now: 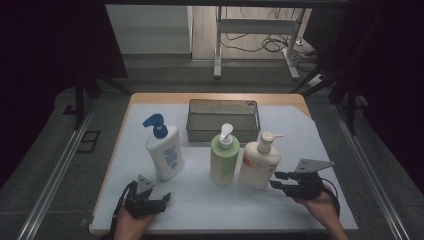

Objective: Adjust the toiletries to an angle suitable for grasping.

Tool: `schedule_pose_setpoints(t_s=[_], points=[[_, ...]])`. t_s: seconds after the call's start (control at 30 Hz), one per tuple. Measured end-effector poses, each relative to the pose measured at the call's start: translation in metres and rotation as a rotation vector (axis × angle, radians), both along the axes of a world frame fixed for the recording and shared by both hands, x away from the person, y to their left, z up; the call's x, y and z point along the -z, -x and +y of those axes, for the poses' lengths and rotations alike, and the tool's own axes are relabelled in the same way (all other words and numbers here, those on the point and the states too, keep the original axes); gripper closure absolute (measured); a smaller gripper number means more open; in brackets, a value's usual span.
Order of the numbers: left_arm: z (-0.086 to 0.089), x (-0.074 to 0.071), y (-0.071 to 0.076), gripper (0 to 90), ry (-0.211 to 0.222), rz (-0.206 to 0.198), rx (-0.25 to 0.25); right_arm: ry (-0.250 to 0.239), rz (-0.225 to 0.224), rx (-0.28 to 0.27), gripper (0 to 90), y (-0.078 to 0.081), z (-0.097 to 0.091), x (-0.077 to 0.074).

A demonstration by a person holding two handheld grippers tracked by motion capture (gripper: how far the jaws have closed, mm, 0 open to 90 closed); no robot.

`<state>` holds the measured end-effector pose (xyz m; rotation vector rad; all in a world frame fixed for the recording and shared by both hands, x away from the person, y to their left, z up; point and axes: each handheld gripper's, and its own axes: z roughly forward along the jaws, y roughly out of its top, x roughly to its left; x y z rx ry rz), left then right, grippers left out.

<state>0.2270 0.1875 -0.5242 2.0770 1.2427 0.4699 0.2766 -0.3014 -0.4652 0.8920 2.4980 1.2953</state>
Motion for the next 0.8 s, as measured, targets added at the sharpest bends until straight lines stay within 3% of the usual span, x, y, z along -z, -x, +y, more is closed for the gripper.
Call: schedule_pose_setpoints(t_s=[0.37,0.8], points=[[0.0,0.0,0.0,18.0,0.0,0.0,0.0,-0.039,-0.006,0.001,34.3,-0.006,0.004,-0.021],[0.0,0.0,0.0,18.0,0.001,0.001,0.0,-0.033,-0.042,-0.017,27.0,-0.017,0.015,-0.036]])
